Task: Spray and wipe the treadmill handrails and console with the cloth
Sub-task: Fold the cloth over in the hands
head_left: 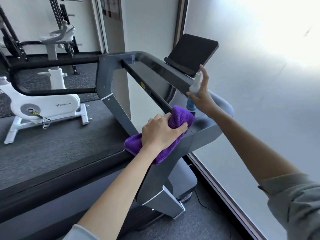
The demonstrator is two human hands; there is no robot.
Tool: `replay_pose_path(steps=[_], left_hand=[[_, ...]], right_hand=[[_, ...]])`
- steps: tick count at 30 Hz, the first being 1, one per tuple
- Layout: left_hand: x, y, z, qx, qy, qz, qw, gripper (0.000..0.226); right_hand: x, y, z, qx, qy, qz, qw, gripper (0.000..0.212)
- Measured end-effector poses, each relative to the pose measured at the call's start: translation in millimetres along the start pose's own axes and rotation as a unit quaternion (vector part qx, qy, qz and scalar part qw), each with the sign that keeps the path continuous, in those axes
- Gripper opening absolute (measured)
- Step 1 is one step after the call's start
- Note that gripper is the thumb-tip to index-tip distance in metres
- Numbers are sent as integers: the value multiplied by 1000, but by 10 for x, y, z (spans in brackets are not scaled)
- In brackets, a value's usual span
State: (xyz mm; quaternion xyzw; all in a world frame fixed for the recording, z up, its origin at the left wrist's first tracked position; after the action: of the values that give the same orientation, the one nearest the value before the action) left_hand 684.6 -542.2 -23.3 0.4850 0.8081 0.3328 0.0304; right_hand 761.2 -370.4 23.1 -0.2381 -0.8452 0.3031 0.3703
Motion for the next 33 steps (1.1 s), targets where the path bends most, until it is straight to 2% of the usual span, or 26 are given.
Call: replay_pose_path(steps=[6,12,14,16,18,20,22,25,28,30,33], left_hand=[[-11,14,-21,-1,10,11,1000,44],[-22,22,-27,-8,13,14,1000,43],[-24,11,-27,-13,10,12,1000,43],[-30,-4,-38,-32,13,8,999,42],[-45,-11,-64,-64,29,0,998,41],[-65,-9,-111,-126,48,-11,991,40],[-86,-9,-231,-242,80,-37,966,41],[-119,45,-489,-417,120,-69,898,43],[-156,269,-677,-538,76,-52,838,38],[-179,473,-736,-581,16,-37,813,46],[-263,762,-643,-652,-121,-31,748,70]], right_hand=[[34,113,55,15,1,56,998,88],[46,122,46,-19,39,35,998,94],[-32,82,8,-23,79,33,996,91],[-167,-1,-84,-27,158,20,987,68],[-325,-101,-171,-37,216,2,976,30],[-473,-155,-205,15,206,15,978,7],[-612,-224,-167,124,128,38,983,7],[-824,-355,-68,238,-41,44,969,26],[-1059,-527,-1,280,-165,36,945,52],[-1198,-652,-5,276,-173,33,945,66],[-1379,-832,-179,275,-68,53,958,74]])
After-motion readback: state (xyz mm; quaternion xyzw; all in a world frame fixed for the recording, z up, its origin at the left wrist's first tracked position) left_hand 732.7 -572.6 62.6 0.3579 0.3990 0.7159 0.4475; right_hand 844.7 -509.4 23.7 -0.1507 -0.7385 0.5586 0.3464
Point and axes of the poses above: each hand's wrist, its own x-axis towards the middle knuckle, its own z-axis out of the palm, y = z × x, the point moved 4 cm from there along x, towards the middle knuckle, and after that the axes turned 1 degree about -x, right-handed, at the moved point
